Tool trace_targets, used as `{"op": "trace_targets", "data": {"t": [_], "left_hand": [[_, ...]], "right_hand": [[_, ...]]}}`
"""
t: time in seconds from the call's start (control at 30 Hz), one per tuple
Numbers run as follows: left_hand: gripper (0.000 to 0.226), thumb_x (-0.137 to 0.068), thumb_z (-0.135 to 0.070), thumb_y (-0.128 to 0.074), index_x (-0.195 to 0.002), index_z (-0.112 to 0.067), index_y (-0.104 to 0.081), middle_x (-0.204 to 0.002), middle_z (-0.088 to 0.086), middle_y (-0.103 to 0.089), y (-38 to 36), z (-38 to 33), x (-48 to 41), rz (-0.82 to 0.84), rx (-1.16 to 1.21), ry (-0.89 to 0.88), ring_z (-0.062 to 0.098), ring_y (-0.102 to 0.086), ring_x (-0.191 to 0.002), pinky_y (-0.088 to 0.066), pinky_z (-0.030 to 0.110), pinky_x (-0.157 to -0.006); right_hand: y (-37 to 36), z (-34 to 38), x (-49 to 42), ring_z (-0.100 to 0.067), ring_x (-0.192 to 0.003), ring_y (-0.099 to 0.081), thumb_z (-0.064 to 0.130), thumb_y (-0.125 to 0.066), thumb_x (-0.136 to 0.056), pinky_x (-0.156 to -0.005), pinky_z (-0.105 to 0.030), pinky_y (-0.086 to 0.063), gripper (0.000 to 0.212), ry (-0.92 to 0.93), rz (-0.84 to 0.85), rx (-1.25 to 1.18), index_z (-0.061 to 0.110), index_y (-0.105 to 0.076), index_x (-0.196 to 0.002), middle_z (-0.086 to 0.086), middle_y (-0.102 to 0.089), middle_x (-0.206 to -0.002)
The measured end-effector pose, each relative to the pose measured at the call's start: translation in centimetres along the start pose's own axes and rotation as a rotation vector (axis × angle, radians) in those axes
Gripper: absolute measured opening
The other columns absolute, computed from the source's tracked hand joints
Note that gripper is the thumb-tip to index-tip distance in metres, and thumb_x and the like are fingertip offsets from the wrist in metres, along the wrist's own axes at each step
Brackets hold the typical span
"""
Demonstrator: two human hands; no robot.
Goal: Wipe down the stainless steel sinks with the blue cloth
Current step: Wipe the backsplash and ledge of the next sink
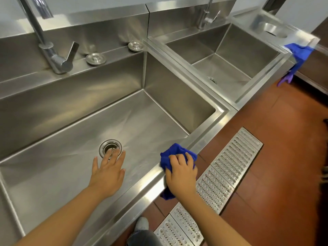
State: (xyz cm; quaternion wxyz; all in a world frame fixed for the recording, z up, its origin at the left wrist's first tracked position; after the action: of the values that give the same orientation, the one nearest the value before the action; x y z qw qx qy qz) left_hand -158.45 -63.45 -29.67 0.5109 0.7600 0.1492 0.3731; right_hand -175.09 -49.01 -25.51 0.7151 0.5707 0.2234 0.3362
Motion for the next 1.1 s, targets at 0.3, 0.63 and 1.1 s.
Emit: {"op": "trace_targets", "data": {"t": [0.3,0.63,1.1], "left_hand": [[0.065,-0.091,-0.045,0.002,-0.152,-0.027,0.014,-0.160,-0.004,0.016,1.0,-2.8,-1.2,-0.011,-0.068,-0.043,0.018,0.016,-0.147,0.009,0.047,-0.116],[0.060,-0.103,-0.041,-0.019,-0.152,-0.027,0.011,-0.161,-0.004,0.011,-0.2,0.8,1.0,-0.008,0.004,0.008,0.020,0.012,-0.148,0.007,0.050,-0.116],[0.059,-0.104,-0.036,-0.020,-0.153,-0.024,0.010,-0.161,-0.003,0.014,2.0,-3.7,0.1,-0.020,-0.061,-0.221,0.020,0.013,-0.148,0.005,0.052,-0.117]], "right_hand": [[2.6,-7.2,-7.7,-0.033,-0.131,-0.030,0.031,-0.046,-0.094,-0.093,-0.049,-0.036,0.031,-0.157,0.007,0.047,0.016,-0.051,-0.121,-0.007,-0.047,-0.129],[3.0,-7.5,-7.8,-0.034,-0.135,-0.027,0.027,-0.047,-0.094,-0.095,-0.054,-0.037,0.030,-0.241,-0.011,0.006,0.015,-0.049,-0.121,-0.007,-0.046,-0.131],[-0.1,-0.3,0.6,-0.029,-0.143,-0.016,0.031,-0.046,-0.096,-0.105,-0.051,-0.033,0.034,-0.204,0.054,-0.060,0.020,-0.047,-0.128,-0.001,-0.042,-0.139]]}}
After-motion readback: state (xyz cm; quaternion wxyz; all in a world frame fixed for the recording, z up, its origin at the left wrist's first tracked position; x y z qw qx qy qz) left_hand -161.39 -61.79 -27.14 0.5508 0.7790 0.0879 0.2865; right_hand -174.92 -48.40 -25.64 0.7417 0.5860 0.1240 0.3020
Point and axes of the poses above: each hand's wrist, its own x-axis away from the middle knuckle, its own y-axis out of the back of the hand, z = x × y, the point moved 10 cm from there along -x, towards the middle knuckle
